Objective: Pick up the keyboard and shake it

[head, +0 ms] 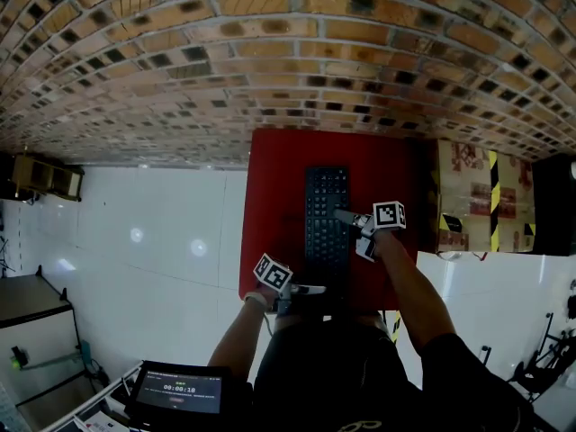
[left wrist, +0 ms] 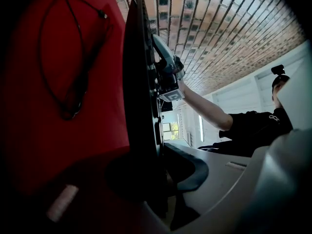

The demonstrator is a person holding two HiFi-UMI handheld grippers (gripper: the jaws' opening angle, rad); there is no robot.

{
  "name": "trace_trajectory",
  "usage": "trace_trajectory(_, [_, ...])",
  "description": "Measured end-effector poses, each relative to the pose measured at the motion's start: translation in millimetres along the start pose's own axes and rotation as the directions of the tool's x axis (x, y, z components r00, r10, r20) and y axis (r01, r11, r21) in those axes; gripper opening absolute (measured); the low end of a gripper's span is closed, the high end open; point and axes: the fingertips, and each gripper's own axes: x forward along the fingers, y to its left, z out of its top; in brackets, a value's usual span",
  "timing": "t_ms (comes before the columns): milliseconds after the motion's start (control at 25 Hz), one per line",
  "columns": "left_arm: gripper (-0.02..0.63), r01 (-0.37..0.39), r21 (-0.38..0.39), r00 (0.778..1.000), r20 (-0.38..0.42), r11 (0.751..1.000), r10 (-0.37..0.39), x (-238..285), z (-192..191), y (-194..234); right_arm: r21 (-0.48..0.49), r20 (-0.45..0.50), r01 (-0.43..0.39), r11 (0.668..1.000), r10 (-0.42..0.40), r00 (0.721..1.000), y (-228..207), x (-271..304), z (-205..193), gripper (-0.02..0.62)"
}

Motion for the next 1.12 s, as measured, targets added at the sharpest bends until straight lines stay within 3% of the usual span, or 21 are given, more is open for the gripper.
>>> trace_trajectory(480, [0.121, -0.017, -0.044, 1.000, -0.024, 0.999, 0.016, -11, 9, 19, 0.068, 0.023, 0.040, 0.997, -0.041, 0.999, -28, 9, 10, 0.074])
trace_trajectory(1120, [0.130, -0.033, -0.070, 0.999, -0.019, 0.997, 0.032, -16, 30, 34, 0.070, 0.027, 0.082, 0.994, -0.084, 0.996, -40, 17, 28, 0.077])
